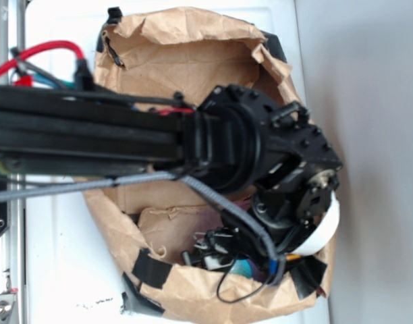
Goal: Grab the green ball.
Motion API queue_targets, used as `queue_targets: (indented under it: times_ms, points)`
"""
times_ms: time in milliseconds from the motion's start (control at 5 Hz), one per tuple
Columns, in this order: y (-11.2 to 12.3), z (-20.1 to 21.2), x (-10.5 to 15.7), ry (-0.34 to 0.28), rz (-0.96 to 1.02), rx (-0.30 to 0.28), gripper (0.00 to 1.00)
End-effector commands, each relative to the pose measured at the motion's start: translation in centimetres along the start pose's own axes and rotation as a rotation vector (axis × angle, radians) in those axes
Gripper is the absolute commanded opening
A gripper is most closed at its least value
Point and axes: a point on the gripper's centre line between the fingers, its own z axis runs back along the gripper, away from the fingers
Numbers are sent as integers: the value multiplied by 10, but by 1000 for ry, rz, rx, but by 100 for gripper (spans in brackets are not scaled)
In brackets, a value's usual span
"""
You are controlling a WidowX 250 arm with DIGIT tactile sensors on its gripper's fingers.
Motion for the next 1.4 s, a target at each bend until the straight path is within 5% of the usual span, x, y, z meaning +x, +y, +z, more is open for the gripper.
queue_targets:
  times_ms: [0,600,800,1200]
  points:
    - [-16,-13,23,-4,-58,26,0]
    - [-20,-6,27,-51,-89,102,0]
    - [-69,43,21,-74,-29,246,0]
    - [-80,110,17,-60,170,366,0]
